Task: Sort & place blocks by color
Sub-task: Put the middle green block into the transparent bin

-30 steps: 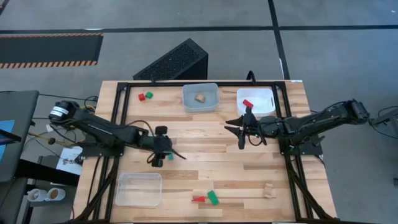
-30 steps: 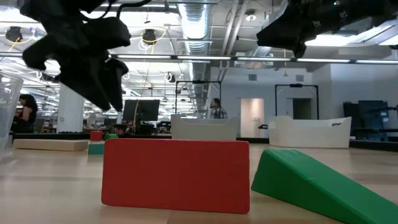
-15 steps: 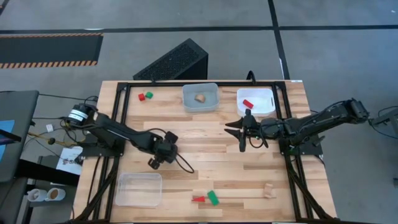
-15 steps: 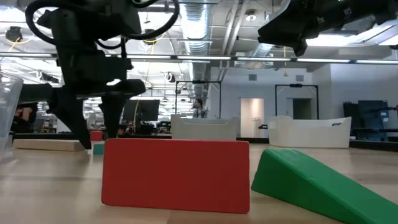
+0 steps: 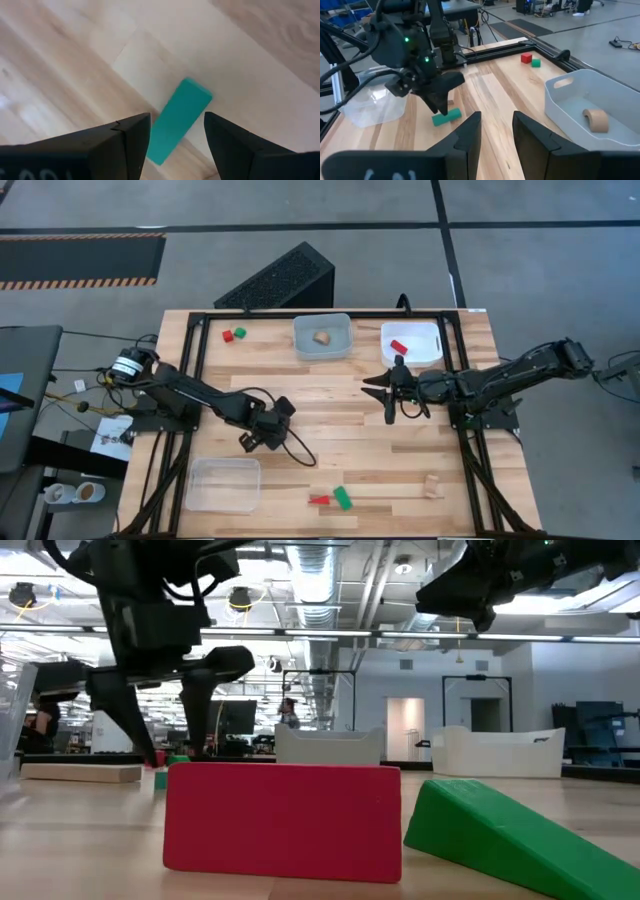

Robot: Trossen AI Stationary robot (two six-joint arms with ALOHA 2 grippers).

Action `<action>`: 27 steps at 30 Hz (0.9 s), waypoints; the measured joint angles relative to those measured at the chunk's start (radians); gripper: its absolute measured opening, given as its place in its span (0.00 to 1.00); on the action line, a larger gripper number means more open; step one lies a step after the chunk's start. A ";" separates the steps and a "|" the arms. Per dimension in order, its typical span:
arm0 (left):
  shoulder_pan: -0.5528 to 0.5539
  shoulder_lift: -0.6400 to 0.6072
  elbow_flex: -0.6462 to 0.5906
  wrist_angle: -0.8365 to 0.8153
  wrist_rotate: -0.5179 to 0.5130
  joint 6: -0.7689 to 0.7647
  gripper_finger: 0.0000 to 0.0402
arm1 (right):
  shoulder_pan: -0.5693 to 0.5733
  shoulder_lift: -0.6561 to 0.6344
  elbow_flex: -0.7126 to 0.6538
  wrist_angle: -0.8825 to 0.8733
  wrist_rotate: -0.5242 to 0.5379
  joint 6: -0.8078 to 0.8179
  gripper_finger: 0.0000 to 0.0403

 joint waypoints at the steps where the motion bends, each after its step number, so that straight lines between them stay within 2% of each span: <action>1: 0.000 0.007 0.000 0.002 0.008 0.009 0.44 | 0.000 0.000 0.000 0.001 0.000 0.000 0.33; 9: 0.000 0.101 0.007 0.042 0.030 0.109 0.44 | 0.000 0.000 0.000 0.002 0.000 0.003 0.33; 15: 0.005 0.149 0.065 -0.040 0.038 0.112 0.42 | 0.000 0.000 0.000 0.001 0.000 0.002 0.33; 18: 0.013 0.146 0.092 -0.077 0.050 0.070 0.34 | 0.000 0.000 0.000 -0.002 0.000 0.002 0.33; 23: 0.033 0.149 0.122 -0.113 0.097 0.034 0.08 | 0.000 0.000 0.000 -0.006 0.000 0.002 0.33; 25: 0.042 0.152 0.136 -0.107 0.100 0.013 0.05 | 0.000 0.000 0.000 -0.007 0.000 0.002 0.33; 27: 0.043 0.150 0.181 -0.196 0.041 -0.014 0.06 | 0.001 0.000 0.000 -0.007 0.000 0.002 0.33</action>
